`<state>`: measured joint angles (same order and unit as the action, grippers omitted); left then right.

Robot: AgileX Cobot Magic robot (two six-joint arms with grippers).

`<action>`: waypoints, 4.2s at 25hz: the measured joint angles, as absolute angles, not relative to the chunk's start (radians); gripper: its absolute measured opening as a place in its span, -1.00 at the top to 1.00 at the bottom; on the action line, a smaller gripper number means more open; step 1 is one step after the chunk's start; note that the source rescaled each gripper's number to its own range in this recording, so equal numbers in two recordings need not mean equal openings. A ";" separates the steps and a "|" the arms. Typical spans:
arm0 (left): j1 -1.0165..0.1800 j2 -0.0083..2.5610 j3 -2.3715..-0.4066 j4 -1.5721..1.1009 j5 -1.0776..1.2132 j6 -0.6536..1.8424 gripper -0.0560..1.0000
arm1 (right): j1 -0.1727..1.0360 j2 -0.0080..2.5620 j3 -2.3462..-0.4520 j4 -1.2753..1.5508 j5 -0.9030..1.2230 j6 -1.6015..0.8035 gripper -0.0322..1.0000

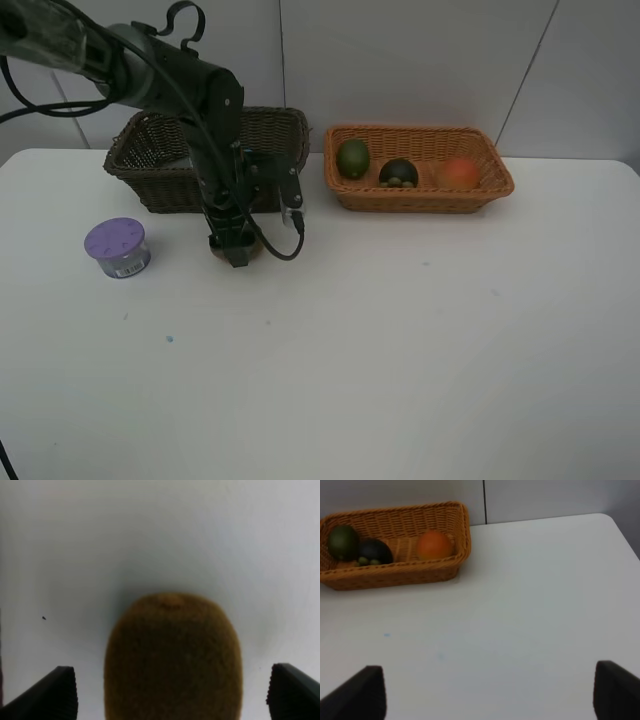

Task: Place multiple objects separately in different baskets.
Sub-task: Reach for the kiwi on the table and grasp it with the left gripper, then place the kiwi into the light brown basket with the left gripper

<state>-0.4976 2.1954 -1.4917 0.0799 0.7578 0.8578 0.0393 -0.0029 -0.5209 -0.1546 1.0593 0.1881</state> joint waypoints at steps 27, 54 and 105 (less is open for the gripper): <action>-0.497 2.195 -1.492 0.088 0.769 0.861 0.14 | 0.039 -0.003 -0.521 -0.155 1.059 0.188 -1.00; -0.616 1.904 -1.492 0.057 0.418 0.862 0.14 | 0.039 -0.003 -0.521 -0.155 1.059 0.188 -1.00; -0.639 2.537 -2.134 -0.088 0.291 0.538 0.13 | 0.039 -0.003 -0.521 -0.155 1.059 0.188 -1.00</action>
